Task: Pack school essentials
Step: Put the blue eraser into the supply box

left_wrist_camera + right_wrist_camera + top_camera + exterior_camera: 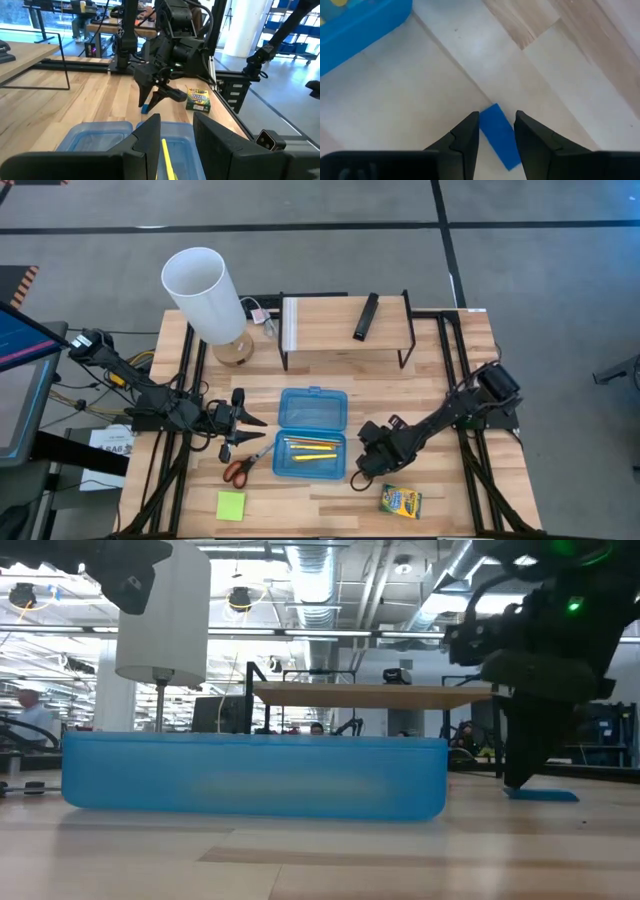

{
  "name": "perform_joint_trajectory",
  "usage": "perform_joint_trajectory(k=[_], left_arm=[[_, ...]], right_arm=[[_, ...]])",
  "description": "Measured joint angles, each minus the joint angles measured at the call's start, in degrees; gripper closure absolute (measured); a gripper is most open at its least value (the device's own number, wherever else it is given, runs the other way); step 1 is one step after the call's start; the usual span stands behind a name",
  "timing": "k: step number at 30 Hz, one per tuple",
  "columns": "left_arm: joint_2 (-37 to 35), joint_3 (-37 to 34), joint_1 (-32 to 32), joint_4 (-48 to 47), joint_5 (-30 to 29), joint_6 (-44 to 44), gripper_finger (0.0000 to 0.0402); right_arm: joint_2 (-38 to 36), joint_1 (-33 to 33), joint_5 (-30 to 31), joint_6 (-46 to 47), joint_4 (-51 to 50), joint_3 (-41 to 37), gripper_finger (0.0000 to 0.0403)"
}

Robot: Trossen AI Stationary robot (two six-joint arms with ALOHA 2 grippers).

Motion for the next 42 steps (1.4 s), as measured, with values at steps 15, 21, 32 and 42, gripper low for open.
perform_joint_trajectory(k=[15,21,32,42], left_arm=[[0.0,0.0,0.0,-0.1,0.0,0.0,0.0299],[0.0,0.0,0.0,0.0,0.0,0.0,0.0299],[0.0,0.0,0.0,0.1,0.0,-0.1,0.0299],[0.0,0.0,0.0,0.0,0.0,0.0,0.0299]], right_arm=[[-3.5,3.4,1.6,-2.9,-6.1,0.1,0.0238],[-3.4,5.6,4.1,-5.1,-6.1,0.1,0.0234],[-3.9,5.3,4.0,-7.3,6.3,-8.7,0.0229],[-4.3,3.2,1.6,-12.1,11.6,-11.0,0.0218]])
